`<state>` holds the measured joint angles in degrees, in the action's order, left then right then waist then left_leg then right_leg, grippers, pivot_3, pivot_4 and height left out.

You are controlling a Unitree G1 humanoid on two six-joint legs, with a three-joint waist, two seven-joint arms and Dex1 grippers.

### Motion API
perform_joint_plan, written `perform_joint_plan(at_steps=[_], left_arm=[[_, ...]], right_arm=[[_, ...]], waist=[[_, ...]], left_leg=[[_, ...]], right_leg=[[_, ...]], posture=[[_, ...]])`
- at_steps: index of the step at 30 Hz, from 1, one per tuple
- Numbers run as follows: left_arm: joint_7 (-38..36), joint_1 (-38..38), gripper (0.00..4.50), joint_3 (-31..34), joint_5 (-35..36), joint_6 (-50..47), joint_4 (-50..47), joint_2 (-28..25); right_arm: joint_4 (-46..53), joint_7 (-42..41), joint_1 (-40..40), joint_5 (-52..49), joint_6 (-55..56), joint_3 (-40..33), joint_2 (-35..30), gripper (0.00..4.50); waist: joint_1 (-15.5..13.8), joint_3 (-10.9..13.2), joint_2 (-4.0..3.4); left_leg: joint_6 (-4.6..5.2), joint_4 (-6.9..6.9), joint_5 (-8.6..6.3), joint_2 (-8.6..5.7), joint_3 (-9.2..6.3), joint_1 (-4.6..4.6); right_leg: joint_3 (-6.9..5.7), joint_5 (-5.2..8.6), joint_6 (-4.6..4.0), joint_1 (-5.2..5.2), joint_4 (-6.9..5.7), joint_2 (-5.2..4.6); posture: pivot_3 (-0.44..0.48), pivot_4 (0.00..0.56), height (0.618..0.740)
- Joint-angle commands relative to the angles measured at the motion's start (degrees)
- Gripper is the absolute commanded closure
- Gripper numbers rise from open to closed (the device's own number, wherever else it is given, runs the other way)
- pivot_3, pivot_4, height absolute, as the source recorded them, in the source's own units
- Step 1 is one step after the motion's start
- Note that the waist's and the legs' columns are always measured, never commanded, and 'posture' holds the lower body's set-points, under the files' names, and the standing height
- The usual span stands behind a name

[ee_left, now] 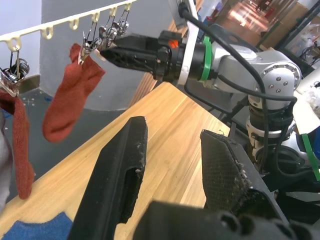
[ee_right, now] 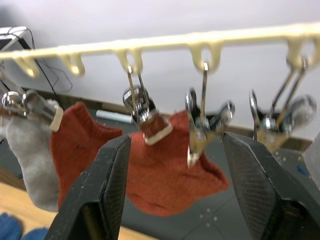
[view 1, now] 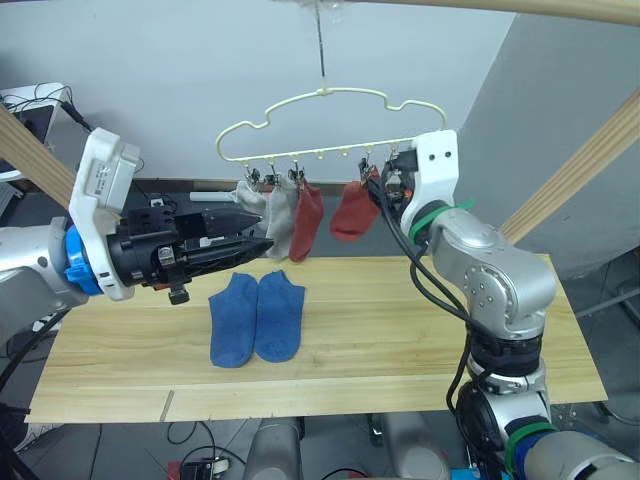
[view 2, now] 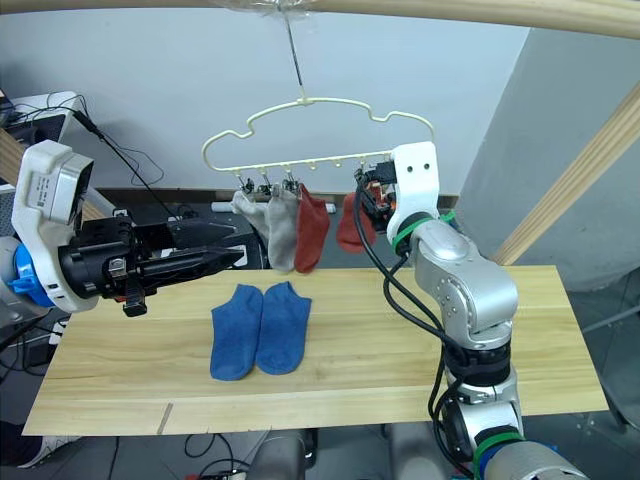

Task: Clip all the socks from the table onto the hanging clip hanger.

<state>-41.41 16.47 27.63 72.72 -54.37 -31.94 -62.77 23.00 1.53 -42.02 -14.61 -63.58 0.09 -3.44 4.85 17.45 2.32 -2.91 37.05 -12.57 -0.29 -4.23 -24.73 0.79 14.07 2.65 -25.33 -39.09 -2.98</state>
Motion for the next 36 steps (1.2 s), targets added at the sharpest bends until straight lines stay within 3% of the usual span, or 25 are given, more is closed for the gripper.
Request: perform_joint_plan(at_steps=[1,36], left_arm=[[-0.2,0.0,2.48,2.9,0.2,1.5,-1.6,-0.4],[1.1,-3.5,2.48,4.1,-0.2,3.5,-3.0,0.3]], right_arm=[[0.5,0.2,-1.1,0.9,1.9,0.0,0.4,1.52],[-12.6,4.1,-8.7,6.9,9.7,-2.4,3.9,1.52]], waist=[[0.0,0.0,0.0],[-0.1,0.0,0.0]], left_leg=[[0.0,0.0,0.0,0.0,0.0,0.0],[0.0,-0.02,0.0,0.0,0.0,0.0]], right_leg=[[0.0,0.0,0.0,0.0,0.0,0.0],[-0.01,-0.01,-0.01,-0.01,0.0,0.0]], posture=[[-0.062,0.263,0.74],[-0.04,0.254,0.74]])
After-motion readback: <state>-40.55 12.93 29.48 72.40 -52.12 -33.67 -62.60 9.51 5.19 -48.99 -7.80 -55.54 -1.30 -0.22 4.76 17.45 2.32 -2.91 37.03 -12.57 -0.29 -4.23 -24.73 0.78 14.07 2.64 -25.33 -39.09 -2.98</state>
